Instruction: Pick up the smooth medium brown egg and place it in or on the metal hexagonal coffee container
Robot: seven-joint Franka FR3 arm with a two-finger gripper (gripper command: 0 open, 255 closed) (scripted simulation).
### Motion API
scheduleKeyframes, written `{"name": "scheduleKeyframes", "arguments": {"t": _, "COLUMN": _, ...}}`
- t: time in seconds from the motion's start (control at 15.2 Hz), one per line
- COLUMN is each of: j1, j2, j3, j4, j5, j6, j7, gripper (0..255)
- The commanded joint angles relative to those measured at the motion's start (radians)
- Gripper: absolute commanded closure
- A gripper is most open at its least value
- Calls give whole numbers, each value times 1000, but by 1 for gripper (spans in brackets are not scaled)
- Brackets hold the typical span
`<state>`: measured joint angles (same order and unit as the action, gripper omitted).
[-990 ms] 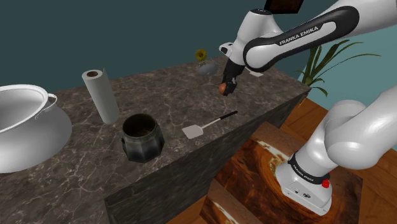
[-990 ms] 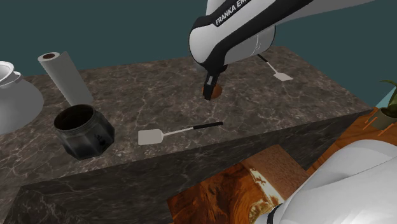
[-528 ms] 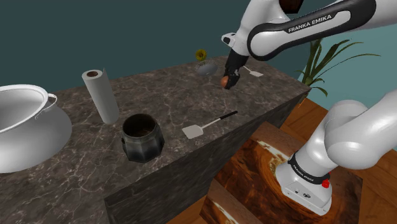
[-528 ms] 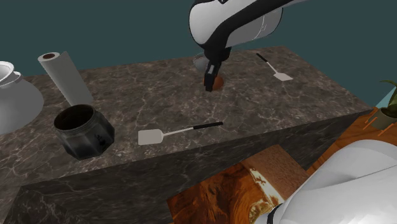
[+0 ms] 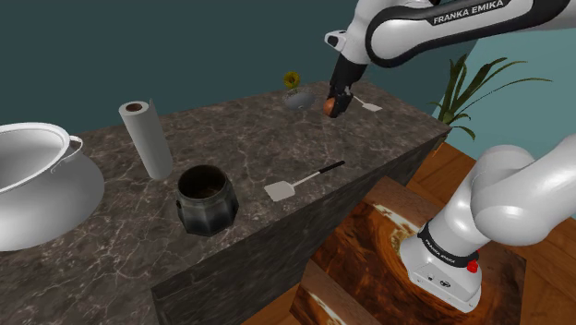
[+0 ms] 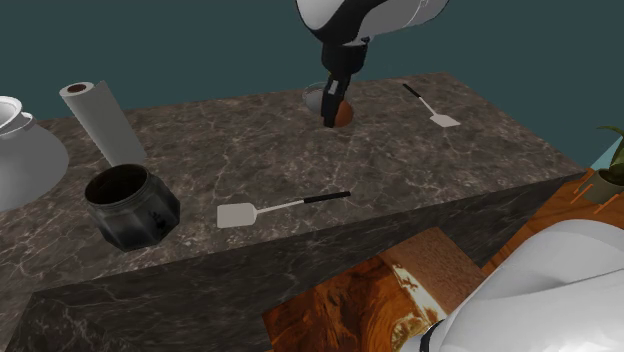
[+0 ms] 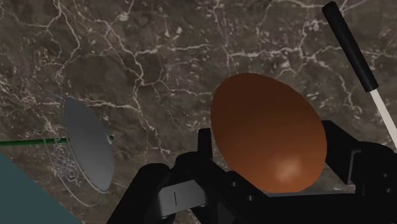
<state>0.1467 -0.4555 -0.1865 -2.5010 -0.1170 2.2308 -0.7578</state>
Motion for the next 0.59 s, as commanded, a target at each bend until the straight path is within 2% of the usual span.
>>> {"name": "scheduleKeyframes", "arguments": {"t": 0.0, "j1": 1, "j2": -8, "j3": 3, "j4": 20, "j5": 2, "j6": -29, "j7": 1, "gripper": 255}}
{"name": "scheduleKeyframes", "arguments": {"t": 0.53, "j1": 3, "j2": -35, "j3": 12, "j4": 108, "j5": 7, "j6": -143, "j7": -1, "gripper": 255}}
